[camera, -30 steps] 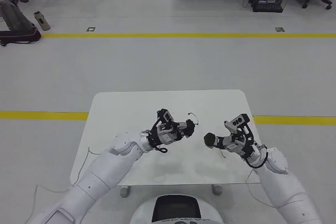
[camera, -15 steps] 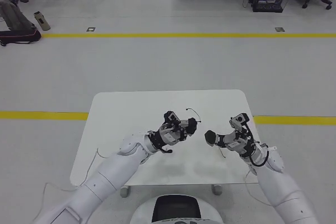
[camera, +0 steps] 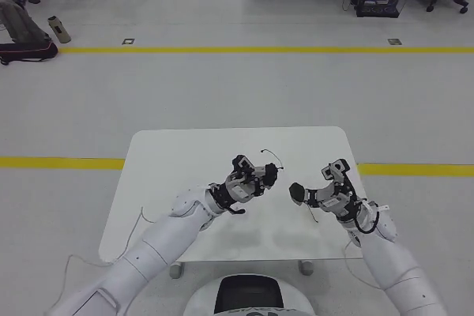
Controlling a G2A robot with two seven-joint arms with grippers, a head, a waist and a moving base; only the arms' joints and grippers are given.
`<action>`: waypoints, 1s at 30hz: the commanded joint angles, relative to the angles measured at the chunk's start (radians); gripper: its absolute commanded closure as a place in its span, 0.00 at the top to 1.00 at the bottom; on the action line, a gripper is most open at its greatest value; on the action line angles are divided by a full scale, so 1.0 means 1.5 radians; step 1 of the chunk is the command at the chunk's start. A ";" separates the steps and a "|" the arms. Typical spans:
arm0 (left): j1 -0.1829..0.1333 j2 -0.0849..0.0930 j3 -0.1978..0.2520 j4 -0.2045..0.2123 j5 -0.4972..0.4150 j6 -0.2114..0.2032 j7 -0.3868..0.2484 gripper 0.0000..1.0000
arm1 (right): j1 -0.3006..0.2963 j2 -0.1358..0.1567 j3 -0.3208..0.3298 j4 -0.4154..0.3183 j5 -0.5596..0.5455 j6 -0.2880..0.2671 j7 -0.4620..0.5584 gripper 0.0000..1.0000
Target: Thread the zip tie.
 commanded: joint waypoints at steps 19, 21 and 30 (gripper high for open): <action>0.005 -0.014 -0.003 -0.006 0.010 -0.038 -0.010 0.00 | 0.006 -0.011 -0.008 -0.022 0.044 0.025 0.007 1.00; 0.008 -0.015 -0.006 -0.014 0.012 -0.035 -0.006 0.00 | 0.009 -0.013 -0.012 -0.027 0.040 0.026 -0.002 1.00; 0.007 -0.021 -0.009 -0.013 0.041 -0.049 -0.014 0.00 | 0.031 -0.022 -0.029 -0.020 0.045 0.043 -0.014 1.00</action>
